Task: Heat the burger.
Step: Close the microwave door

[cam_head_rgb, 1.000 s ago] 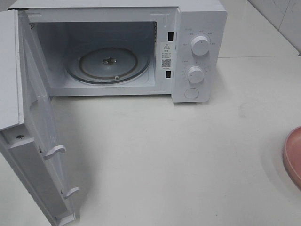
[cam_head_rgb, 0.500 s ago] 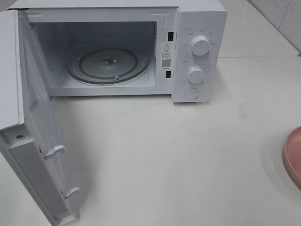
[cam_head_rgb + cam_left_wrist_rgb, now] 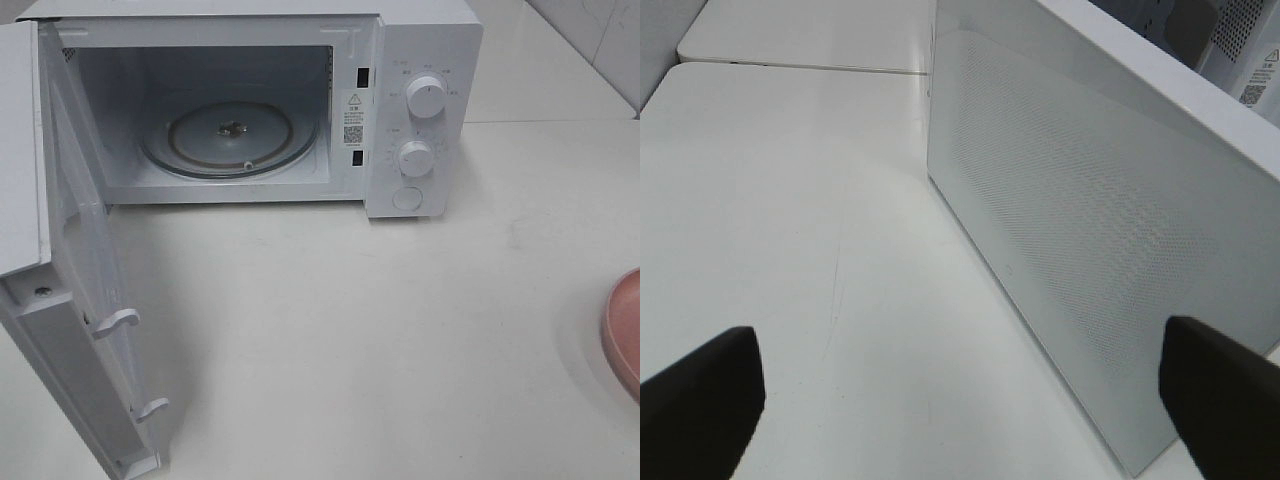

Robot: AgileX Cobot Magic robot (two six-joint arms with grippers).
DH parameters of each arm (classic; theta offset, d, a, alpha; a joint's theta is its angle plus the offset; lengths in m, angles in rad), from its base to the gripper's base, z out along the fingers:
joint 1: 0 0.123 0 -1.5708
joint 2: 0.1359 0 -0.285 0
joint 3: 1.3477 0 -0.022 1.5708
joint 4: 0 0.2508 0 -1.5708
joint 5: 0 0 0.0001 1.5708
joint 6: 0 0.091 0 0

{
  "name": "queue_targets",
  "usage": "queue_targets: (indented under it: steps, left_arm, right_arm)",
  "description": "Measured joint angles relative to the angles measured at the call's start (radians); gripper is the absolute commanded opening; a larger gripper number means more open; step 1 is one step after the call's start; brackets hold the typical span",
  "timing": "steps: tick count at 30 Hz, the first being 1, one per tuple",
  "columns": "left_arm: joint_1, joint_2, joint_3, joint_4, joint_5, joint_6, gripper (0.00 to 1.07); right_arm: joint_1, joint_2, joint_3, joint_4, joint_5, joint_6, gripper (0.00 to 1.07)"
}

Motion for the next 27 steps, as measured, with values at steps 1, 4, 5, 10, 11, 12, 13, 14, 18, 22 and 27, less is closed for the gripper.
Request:
queue_targets:
  steps: [1, 4, 5, 10, 11, 12, 13, 14, 18, 22, 27]
  left_arm:
    - [0.000, 0.000, 0.000, 0.000, 0.000, 0.000, 1.01]
    - [0.000, 0.000, 0.000, 0.000, 0.000, 0.000, 1.01]
    - [0.000, 0.000, 0.000, 0.000, 0.000, 0.000, 1.01]
    - [0.000, 0.000, 0.000, 0.000, 0.000, 0.000, 1.01]
    - [0.000, 0.000, 0.000, 0.000, 0.000, 0.000, 1.01]
    - [0.000, 0.000, 0.000, 0.000, 0.000, 0.000, 1.01]
    - [0.000, 0.000, 0.000, 0.000, 0.000, 0.000, 1.01]
    - [0.000, 0.000, 0.000, 0.000, 0.000, 0.000, 1.01]
    - [0.000, 0.000, 0.000, 0.000, 0.000, 0.000, 1.01]
    - [0.000, 0.000, 0.000, 0.000, 0.000, 0.000, 1.01]
    - [0.000, 0.000, 0.000, 0.000, 0.000, 0.000, 1.01]
  right_arm:
    - [0.000, 0.000, 0.000, 0.000, 0.000, 0.000, 0.76]
    - [0.000, 0.000, 0.000, 0.000, 0.000, 0.000, 0.76]
    - [0.000, 0.000, 0.000, 0.000, 0.000, 0.000, 0.76]
    - [0.000, 0.000, 0.000, 0.000, 0.000, 0.000, 0.76]
    - [0.000, 0.000, 0.000, 0.000, 0.000, 0.000, 0.76]
    - [0.000, 0.000, 0.000, 0.000, 0.000, 0.000, 0.76]
    - [0.000, 0.000, 0.000, 0.000, 0.000, -0.001, 0.76]
    - [0.000, 0.000, 0.000, 0.000, 0.000, -0.001, 0.76]
    - [0.000, 0.000, 0.000, 0.000, 0.000, -0.001, 0.76]
    - [0.000, 0.000, 0.000, 0.000, 0.000, -0.001, 0.76]
    - [0.000, 0.000, 0.000, 0.000, 0.000, -0.001, 0.76]
